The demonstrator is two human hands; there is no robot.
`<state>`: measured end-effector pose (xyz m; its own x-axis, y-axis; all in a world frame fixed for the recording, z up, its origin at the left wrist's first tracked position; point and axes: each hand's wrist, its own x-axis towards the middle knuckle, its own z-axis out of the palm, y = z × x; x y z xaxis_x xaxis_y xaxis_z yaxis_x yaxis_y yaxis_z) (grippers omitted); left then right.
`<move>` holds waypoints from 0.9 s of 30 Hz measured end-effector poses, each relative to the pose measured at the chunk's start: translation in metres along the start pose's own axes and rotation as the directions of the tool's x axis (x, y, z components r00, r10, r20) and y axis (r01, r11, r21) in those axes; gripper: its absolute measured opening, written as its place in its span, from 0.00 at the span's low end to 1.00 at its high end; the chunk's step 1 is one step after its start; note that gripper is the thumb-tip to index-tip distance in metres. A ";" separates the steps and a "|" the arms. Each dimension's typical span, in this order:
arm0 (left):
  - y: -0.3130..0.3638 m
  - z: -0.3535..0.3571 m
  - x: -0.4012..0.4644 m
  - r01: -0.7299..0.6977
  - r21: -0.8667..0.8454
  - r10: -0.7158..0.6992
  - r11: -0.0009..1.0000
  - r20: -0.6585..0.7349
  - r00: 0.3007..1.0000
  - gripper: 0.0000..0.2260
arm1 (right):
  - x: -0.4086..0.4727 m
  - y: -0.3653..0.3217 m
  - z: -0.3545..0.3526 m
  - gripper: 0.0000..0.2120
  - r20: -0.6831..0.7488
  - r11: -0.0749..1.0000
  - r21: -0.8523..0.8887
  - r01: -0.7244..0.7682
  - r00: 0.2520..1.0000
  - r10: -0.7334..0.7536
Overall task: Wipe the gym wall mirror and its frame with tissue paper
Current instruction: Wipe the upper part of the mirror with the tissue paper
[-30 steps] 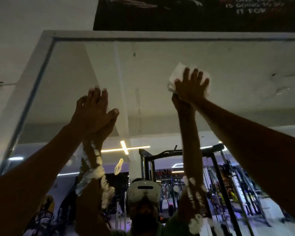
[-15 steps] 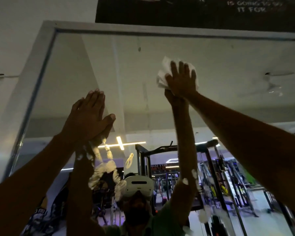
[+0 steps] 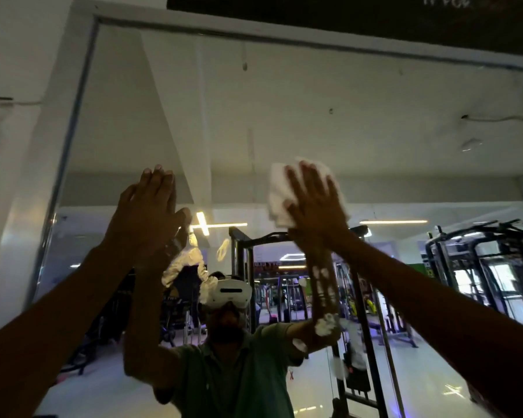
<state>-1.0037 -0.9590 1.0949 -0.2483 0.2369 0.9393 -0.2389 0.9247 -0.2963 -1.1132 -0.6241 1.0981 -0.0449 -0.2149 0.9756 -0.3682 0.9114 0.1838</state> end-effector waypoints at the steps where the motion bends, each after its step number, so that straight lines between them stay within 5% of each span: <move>1: 0.004 0.002 -0.001 -0.008 0.028 0.007 1.000 0.017 1.000 0.34 | 0.003 0.015 -0.005 0.37 -0.006 0.994 -0.009 -0.112 0.994 0.112; 4: 0.034 -0.001 0.001 -0.089 0.017 0.089 0.996 -0.007 0.996 0.34 | -0.021 -0.015 -0.001 0.39 -0.011 0.947 0.071 -0.312 0.950 0.313; 8: 0.099 -0.003 -0.004 -0.050 -0.183 0.058 0.982 0.038 0.998 0.35 | -0.157 -0.114 0.031 0.36 0.051 0.995 0.100 0.025 0.998 -0.031; 12: 0.114 0.012 -0.024 -0.101 -0.143 0.103 0.985 0.008 0.995 0.32 | -0.187 -0.065 0.025 0.35 0.106 0.978 0.138 0.159 0.979 -0.174; 14: 0.109 0.014 -0.032 -0.111 -0.155 0.110 0.982 -0.011 0.994 0.31 | -0.164 -0.011 0.014 0.33 0.082 0.994 0.079 0.079 0.993 -0.086; 17: 0.109 0.009 -0.035 -0.080 -0.182 0.090 0.980 0.048 0.995 0.32 | -0.134 0.065 0.000 0.37 0.052 0.972 0.032 -0.233 0.972 0.231; 21: 0.130 0.008 -0.039 -0.005 -0.192 0.010 0.981 0.029 1.000 0.33 | -0.152 -0.003 0.012 0.36 0.010 0.887 0.093 -0.453 0.891 0.454; 24: 0.147 0.015 -0.049 0.039 -0.205 -0.026 0.978 0.066 0.997 0.31 | -0.225 -0.089 0.031 0.36 0.094 0.986 0.124 -0.109 0.991 0.098; 27: 0.144 0.011 -0.057 -0.008 -0.192 0.027 0.981 0.097 0.995 0.33 | -0.252 -0.072 0.033 0.35 0.132 0.978 0.146 0.151 0.977 -0.170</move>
<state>-1.0340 -0.8427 0.9968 -0.3442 0.2323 0.9097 -0.0517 0.9628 -0.2654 -1.1062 -0.6474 0.8345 -0.1037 -0.4111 0.9057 -0.5020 0.8077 0.3092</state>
